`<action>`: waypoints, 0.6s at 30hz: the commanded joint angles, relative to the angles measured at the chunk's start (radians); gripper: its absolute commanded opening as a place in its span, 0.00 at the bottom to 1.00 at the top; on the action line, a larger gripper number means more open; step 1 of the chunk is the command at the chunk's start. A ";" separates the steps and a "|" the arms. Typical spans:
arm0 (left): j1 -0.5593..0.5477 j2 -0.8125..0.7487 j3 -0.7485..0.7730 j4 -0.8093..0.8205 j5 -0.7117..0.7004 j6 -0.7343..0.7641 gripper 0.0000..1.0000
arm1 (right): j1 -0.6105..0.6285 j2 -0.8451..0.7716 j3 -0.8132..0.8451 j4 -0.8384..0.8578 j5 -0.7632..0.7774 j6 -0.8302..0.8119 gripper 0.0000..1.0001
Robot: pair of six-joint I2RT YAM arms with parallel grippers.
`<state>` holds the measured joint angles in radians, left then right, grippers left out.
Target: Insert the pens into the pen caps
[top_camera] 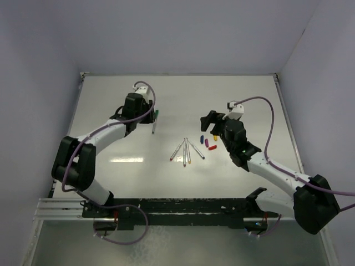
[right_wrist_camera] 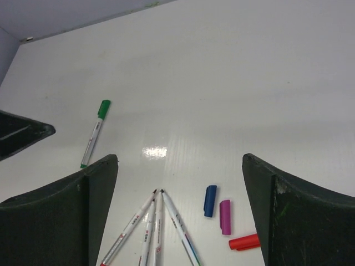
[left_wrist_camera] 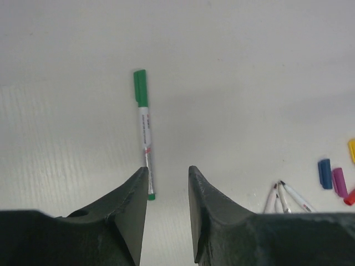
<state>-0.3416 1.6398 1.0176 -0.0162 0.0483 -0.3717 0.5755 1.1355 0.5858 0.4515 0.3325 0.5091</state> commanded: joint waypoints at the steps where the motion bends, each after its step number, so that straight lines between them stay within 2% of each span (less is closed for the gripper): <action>1: -0.106 -0.103 -0.064 0.001 -0.045 0.063 0.38 | -0.004 -0.012 0.008 -0.048 0.116 0.060 0.94; 7: -0.233 -0.110 -0.087 -0.076 -0.016 0.055 0.38 | -0.010 -0.010 0.001 -0.116 0.196 0.095 0.88; 14: -0.316 -0.068 -0.105 -0.086 -0.034 0.044 0.40 | -0.026 -0.023 -0.026 -0.154 0.225 0.132 0.68; 18: -0.336 -0.039 -0.097 -0.082 -0.022 0.045 0.41 | -0.030 -0.042 -0.043 -0.148 0.225 0.131 0.64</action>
<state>-0.6601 1.5795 0.9073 -0.1047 0.0254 -0.3290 0.5522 1.1316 0.5533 0.2951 0.5148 0.6193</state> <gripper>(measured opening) 0.401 0.658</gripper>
